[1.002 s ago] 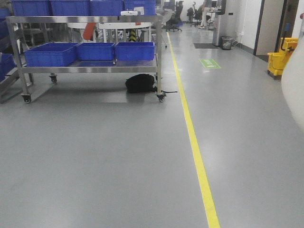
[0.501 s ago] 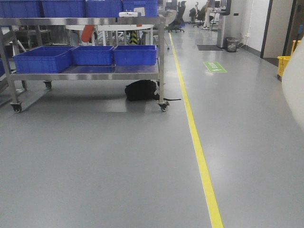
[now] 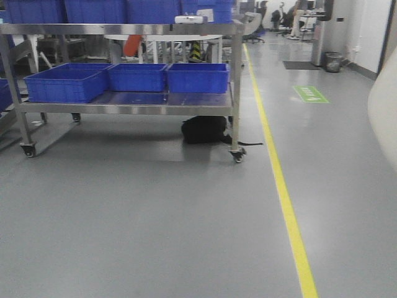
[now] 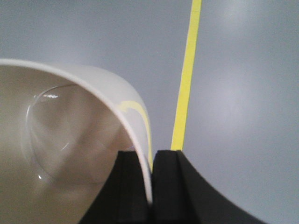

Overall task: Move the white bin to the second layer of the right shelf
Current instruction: 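Drive away from the table carrying the bin in the right gripper, then drive across the room toward the windows holding the bin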

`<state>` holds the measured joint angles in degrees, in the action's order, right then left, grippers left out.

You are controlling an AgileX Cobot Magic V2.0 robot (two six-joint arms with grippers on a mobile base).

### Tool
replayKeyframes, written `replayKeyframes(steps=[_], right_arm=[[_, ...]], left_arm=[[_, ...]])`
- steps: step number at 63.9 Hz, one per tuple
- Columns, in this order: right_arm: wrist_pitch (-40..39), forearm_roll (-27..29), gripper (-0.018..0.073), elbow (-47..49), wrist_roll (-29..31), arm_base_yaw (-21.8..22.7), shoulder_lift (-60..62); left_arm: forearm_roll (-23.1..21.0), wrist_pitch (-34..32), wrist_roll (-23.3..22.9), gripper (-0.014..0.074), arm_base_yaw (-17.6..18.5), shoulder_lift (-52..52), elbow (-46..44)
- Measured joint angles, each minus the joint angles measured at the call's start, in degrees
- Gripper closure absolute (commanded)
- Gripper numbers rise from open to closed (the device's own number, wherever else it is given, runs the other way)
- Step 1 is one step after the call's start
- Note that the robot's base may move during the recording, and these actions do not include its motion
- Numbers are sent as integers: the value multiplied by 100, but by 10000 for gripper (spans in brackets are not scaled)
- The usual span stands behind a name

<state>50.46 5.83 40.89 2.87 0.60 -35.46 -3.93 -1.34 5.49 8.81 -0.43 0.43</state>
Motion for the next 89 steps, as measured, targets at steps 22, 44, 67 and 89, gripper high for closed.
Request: replayKeyframes(steps=[22, 44, 67, 89], right_arm=[[0, 0, 472, 0, 0, 0, 0], [0, 0, 472, 0, 0, 0, 0], [0, 0, 472, 0, 0, 0, 0], [0, -10, 472, 0, 0, 0, 0]], left_arm=[[0, 0, 0, 512, 0, 0, 0], [0, 0, 0, 512, 0, 0, 0], [0, 0, 0, 512, 0, 0, 0], [0, 0, 0, 512, 0, 0, 0]])
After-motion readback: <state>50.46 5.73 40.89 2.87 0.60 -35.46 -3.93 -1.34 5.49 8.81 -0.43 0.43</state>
